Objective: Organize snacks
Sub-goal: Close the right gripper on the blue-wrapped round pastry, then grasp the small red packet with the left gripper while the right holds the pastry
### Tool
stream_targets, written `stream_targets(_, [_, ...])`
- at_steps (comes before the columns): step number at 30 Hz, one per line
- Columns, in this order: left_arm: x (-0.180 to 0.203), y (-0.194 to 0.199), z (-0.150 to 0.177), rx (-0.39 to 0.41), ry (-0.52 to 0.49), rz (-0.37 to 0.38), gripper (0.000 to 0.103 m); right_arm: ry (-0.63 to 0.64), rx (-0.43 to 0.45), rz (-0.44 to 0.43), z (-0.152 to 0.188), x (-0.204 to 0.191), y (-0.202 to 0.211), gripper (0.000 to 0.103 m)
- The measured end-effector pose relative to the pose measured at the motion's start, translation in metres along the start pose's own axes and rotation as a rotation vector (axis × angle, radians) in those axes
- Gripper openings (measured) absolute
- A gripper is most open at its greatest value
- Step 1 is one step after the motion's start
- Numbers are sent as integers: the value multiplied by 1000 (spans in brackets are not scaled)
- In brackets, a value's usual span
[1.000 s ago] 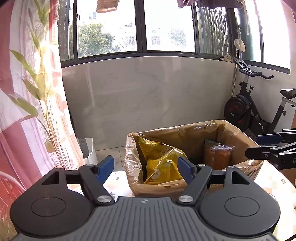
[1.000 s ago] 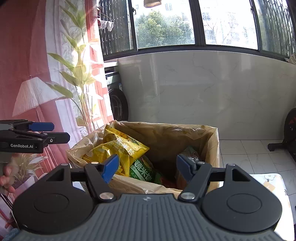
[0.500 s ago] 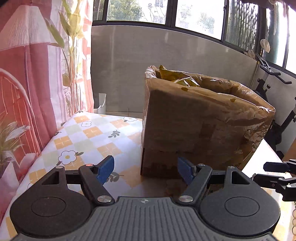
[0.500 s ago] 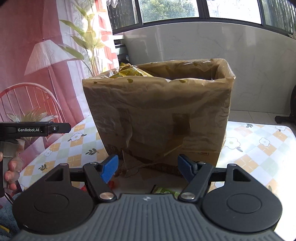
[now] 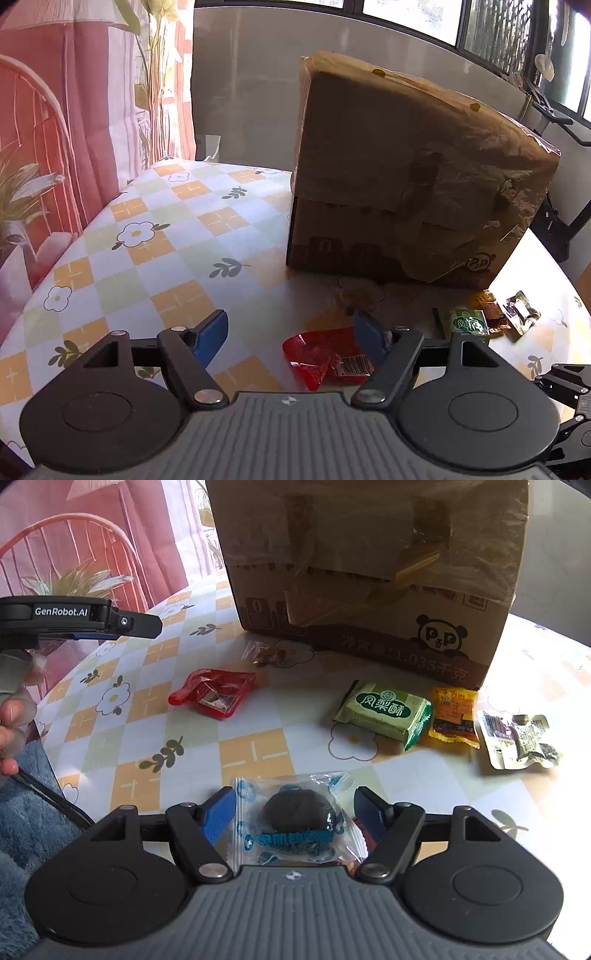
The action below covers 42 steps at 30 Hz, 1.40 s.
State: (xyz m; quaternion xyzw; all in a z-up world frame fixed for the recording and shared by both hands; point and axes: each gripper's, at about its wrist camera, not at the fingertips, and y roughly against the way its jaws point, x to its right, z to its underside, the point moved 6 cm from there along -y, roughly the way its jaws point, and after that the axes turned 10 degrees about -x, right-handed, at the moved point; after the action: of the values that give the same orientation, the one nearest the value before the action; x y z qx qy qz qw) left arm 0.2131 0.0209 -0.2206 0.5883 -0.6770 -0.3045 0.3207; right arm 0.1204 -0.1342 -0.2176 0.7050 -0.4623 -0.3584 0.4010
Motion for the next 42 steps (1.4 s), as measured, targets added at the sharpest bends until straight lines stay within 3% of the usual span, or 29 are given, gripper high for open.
stream_targets(6, [4,0,1,-18,-5,18,77,-9,-15,-5,3,2,-7,73])
stream_targets(10, [3,-7,5,-37,2,17,77,50,-9,34,3,-4,-12,73])
stream_targets(12, [2,-10,7,-49,4,11,77,73,0,50,3,-7,-13,63])
stream_targets(14, [0,-12,7,-60,10,13,77,80,4,48,3,-7,-13,63])
stream_targets(26, [5,-27,12,-109,-20,8,77,-27,75,-1,-20,16,-4,53])
stream_targets(32, [10,-45,18,-146,-11,68,77,-59,121,-11,-36,24,-4,53])
stream_targets(38, [12,-64,15,-148,5,46,72,-92,105,-32,-27,26,-12,53])
stream_targets(42, [10,-73,15,-120,6,14,62,-100,93,-38,-20,26,-15,53])
